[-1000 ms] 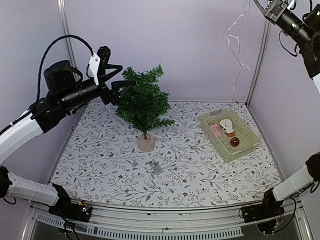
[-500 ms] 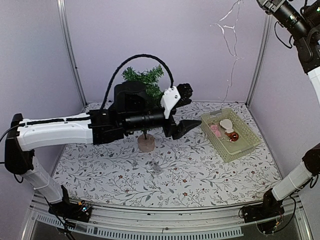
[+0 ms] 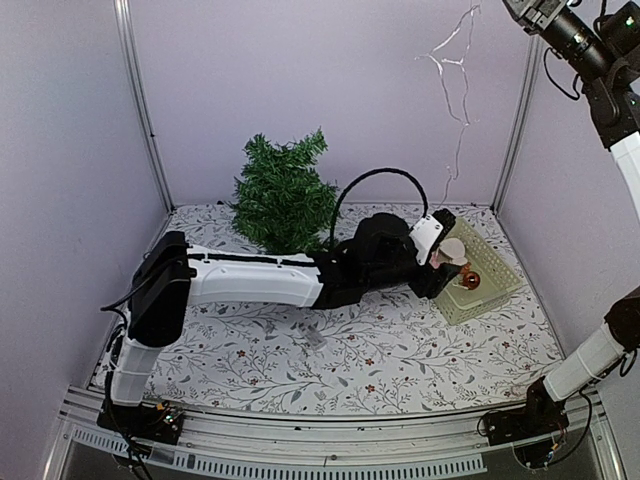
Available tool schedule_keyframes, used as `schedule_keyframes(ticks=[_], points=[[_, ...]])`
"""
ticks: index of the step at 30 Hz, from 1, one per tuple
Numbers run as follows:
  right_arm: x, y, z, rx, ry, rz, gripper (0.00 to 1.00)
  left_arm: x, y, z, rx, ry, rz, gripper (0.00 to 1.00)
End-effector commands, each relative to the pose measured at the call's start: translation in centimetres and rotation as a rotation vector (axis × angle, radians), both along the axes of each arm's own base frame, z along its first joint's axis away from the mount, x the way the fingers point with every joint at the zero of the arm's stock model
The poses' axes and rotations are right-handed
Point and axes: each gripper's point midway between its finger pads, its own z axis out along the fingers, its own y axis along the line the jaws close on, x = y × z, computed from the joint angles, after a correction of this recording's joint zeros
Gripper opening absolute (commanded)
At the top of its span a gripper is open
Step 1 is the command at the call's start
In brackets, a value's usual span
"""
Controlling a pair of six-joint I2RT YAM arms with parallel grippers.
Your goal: Decorate the small christmas tree
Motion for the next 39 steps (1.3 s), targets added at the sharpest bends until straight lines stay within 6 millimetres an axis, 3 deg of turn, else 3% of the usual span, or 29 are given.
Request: schedule_keyframes(ticks=[1,7,12,16,22,26,29,32,39], points=[[-2.1,-0.3,1.0,0.015,-0.040,0.029,0.00,1.2,-1.7,-0.6,-0.047,0.067,0.072,0.72],[-2.3,-0.3,1.2,0.022,-0.043,0.039,0.00,5.0,-0.4,-3.7,-0.061,0.152,0.206,0.64],[-2.3,-0.2,1.3,0.027,-0.047,0.046,0.00,5.5,-1.0,-5.1,-0.114,0.223,0.157,0.61],[-2.1,-0.1,1.1,0.026,-0.039,0.048,0.00,5.1,-2.0,-4.6,-0.139,0.190,0.085,0.49],[-2.1,-0.2,1.1,0.026,-0.036,0.046,0.00,3.9,-2.4,-1.9,-0.202,0.122,0.007,0.26],[-2.2,-0.3,1.1,0.028,-0.038,0.042,0.00,3.5,-2.1,0.4,-0.222,0.053,-0.005,0.00],[-2.2,-0.4,1.1,0.029,-0.034,0.029,0.00,2.6,-1.0,2.7,-0.207,-0.002,-0.009,0.00],[-1.9,-0.6,0.9,0.028,-0.030,0.003,0.00,0.7,1.5,6.3,-0.191,-0.074,-0.006,0.00],[0.3,-0.3,-1.1,0.019,0.029,-0.025,0.00,-3.5,10.4,14.1,-0.132,-0.186,0.026,0.00]])
